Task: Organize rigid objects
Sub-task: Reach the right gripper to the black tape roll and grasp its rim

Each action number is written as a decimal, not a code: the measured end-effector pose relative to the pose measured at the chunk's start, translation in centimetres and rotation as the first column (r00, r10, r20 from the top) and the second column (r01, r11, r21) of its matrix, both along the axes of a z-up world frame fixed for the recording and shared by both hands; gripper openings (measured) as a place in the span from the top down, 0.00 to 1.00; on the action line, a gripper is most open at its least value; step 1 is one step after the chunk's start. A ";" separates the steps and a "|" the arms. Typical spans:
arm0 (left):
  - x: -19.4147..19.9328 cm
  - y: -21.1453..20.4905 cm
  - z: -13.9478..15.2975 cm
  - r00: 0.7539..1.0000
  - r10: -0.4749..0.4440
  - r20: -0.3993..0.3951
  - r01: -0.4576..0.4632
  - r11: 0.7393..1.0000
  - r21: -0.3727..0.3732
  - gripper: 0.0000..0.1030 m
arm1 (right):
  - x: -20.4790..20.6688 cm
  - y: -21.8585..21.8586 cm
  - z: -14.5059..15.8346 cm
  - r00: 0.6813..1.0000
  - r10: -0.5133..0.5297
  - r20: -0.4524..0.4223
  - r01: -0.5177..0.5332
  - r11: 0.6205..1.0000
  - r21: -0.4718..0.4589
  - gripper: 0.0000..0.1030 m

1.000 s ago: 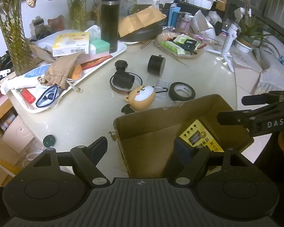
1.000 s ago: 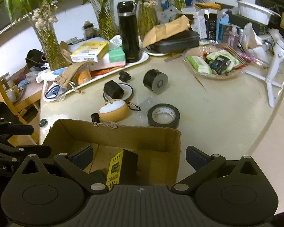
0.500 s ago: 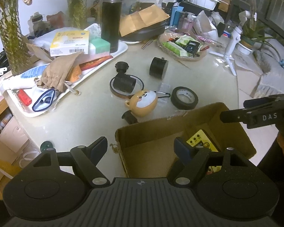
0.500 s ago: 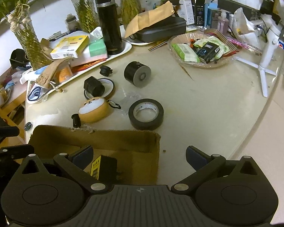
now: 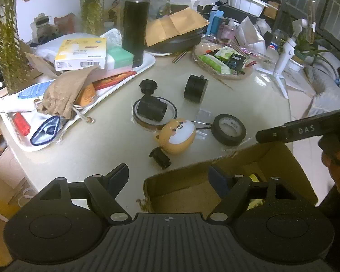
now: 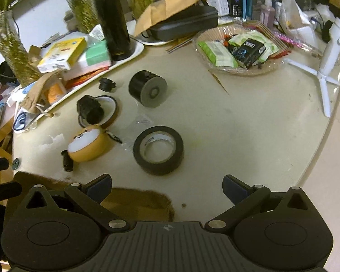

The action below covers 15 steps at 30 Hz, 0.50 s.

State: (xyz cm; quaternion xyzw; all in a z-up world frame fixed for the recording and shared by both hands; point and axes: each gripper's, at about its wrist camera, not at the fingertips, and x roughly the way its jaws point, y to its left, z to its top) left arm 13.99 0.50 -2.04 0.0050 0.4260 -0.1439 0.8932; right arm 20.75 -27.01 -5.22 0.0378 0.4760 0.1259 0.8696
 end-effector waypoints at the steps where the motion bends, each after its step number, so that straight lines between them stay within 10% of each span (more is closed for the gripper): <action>1: 0.2 0.0 0.0 1.000 -0.001 0.003 0.001 1.000 0.000 0.25 | 0.5 0.1 -0.1 1.000 0.005 -0.003 -0.005 1.000 -0.002 0.00; 15: 0.4 0.2 0.2 0.995 0.012 0.098 -0.012 1.000 0.004 0.25 | 5.2 1.0 -1.8 0.998 0.045 -0.036 -0.043 0.998 0.035 0.00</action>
